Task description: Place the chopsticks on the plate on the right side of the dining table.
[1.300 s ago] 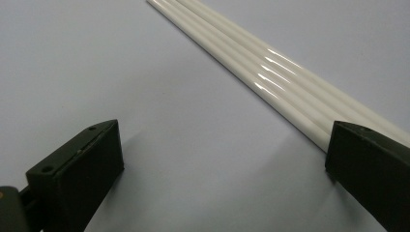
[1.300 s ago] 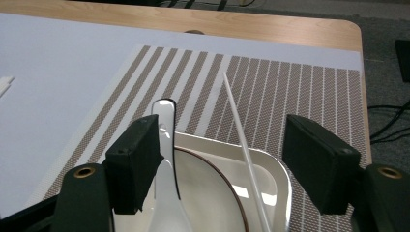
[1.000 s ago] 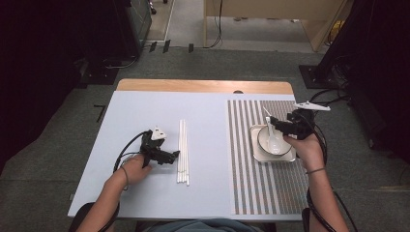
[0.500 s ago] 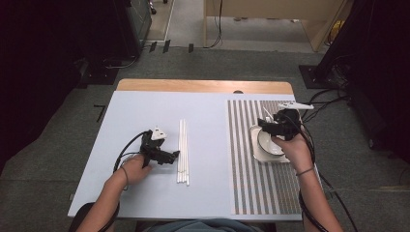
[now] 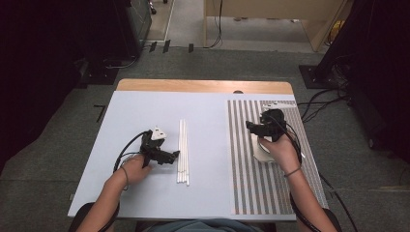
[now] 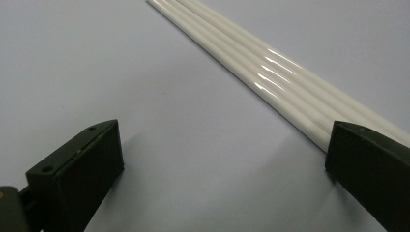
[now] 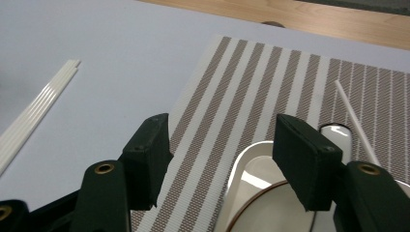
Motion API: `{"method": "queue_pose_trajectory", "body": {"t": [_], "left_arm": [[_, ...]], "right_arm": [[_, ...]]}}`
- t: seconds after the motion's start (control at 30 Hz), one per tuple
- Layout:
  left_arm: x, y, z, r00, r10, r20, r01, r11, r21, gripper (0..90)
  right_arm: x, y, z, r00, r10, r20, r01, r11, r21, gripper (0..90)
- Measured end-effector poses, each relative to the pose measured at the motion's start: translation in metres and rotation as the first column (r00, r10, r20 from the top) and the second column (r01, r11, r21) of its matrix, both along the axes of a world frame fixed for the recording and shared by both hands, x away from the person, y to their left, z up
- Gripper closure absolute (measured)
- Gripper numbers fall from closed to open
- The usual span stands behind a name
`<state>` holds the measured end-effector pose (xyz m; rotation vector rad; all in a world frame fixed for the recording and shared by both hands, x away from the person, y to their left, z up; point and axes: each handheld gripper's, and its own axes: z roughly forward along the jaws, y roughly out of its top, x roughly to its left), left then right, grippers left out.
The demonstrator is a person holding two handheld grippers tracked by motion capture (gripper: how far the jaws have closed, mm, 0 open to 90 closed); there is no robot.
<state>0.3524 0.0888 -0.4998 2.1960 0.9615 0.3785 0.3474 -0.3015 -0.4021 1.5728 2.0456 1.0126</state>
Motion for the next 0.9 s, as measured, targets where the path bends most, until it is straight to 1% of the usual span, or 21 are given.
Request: {"method": "queue_pose_trajectory", "body": {"t": [0.07,0.13,0.23,0.37,0.47,0.5,0.6,0.9], "left_arm": [[0.000,0.000,0.000,1.0000,0.000,0.000,0.000,1.0000,0.000,0.0],[0.000,0.000,0.000,1.0000,0.000,0.000,0.000,1.0000,0.000,0.0],[0.000,0.000,0.000,1.0000,-0.001,0.000,0.001,1.0000,0.001,0.0],[0.000,0.000,0.000,1.0000,-0.001,0.000,0.001,1.0000,0.001,0.0],[0.000,0.000,0.000,1.0000,-0.001,0.000,0.001,1.0000,0.001,0.0],[0.000,0.000,0.000,1.0000,-0.001,0.000,0.001,1.0000,0.001,0.0],[0.000,0.000,0.000,1.0000,-0.002,0.000,0.002,1.0000,0.002,0.0],[0.000,0.000,0.000,1.0000,0.001,0.001,-0.001,1.0000,-0.001,0.0]], "right_arm": [[-0.001,0.005,-0.002,0.9997,0.017,0.018,-0.017,1.000,-0.014,34.6],[-0.001,0.011,-0.004,0.9989,0.041,0.023,-0.040,0.999,-0.031,31.5],[-0.002,0.018,-0.007,0.9971,0.073,0.022,-0.072,0.996,-0.042,28.2],[-0.002,0.027,-0.011,0.9953,0.095,0.017,-0.094,0.995,-0.029,25.2],[-0.003,0.031,-0.012,0.9931,0.115,0.024,-0.114,0.993,-0.022,24.0],[-0.003,0.032,-0.013,0.9921,0.122,0.027,-0.122,0.992,-0.024,23.9],[-0.004,0.037,-0.015,0.9888,0.146,0.032,-0.144,0.988,-0.049,22.7],[-0.003,0.048,-0.024,0.9846,0.174,0.020,-0.173,0.984,-0.037,20.1]]}}
